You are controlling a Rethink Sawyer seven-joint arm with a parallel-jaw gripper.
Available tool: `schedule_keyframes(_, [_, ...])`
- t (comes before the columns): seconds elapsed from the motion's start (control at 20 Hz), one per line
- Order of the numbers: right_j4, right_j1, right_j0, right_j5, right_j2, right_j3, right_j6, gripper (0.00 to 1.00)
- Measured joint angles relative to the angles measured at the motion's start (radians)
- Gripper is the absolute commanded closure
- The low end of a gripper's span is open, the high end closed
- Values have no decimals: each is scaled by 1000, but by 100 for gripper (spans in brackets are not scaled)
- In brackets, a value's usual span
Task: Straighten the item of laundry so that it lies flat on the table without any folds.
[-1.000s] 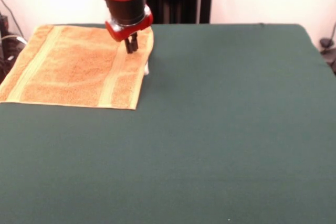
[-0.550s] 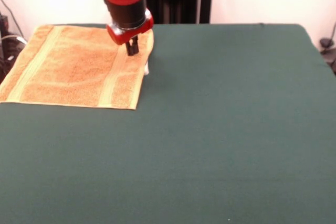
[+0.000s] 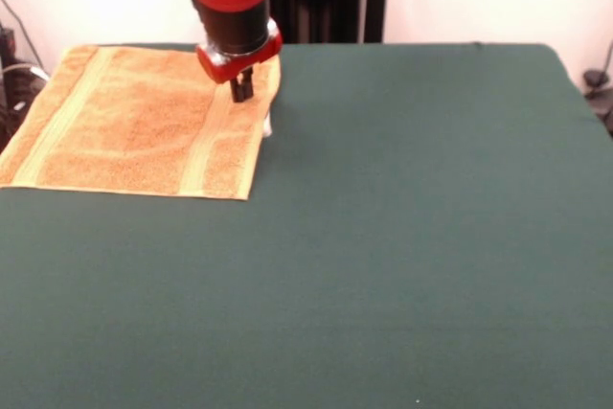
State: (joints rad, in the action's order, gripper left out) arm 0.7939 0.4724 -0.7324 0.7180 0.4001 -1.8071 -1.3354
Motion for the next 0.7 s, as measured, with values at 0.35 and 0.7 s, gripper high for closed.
schedule_keyframes(0.35, [-95, -43, -138, 14, 66, -3, 0, 100])
schedule_keyframes(0.7, [-167, -122, -316, 57, 167, -2, 0, 100])
